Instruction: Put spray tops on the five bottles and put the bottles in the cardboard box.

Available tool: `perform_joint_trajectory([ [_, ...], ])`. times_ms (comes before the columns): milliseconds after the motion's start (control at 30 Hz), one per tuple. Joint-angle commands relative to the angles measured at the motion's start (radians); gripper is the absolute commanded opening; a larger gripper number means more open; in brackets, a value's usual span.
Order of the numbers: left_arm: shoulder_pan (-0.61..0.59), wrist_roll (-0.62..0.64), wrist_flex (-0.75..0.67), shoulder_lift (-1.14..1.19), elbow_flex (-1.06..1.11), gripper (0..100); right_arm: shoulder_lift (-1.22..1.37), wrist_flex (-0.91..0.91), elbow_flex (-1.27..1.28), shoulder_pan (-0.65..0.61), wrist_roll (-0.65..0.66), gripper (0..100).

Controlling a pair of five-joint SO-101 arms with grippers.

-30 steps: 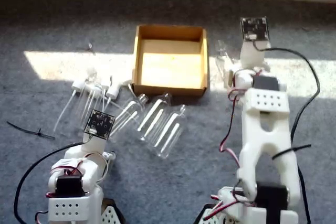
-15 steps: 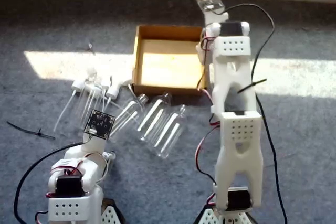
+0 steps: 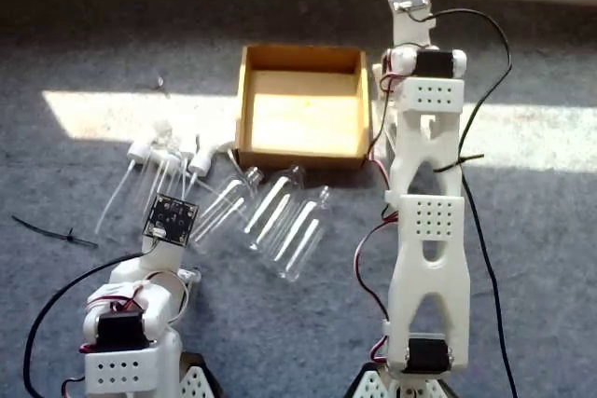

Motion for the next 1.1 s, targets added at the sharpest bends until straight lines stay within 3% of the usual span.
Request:
perform_joint_trajectory([
  [0,-0.007,-0.009,0.005,0.002,0.001,20,-0.001,-0.019,-0.039,0.008,0.031,24.5],
  [467,-0.007,-0.009,0.005,0.002,0.001,20,0.182,-0.013,-0.05,0.016,0.029,23.8],
  [667,-0.007,-0.009,0.005,0.002,0.001,20,0.183,0.041,-0.047,0.038,0.025,1.2],
  [867,0.007,-0.009,-0.005,0.002,0.001,20,0.153,0.254,-0.134,0.073,0.023,0.3],
  [1067,0.024,-0.009,-0.061,0.002,0.001,20,0.03,0.252,-0.171,0.108,-0.097,0.3],
])
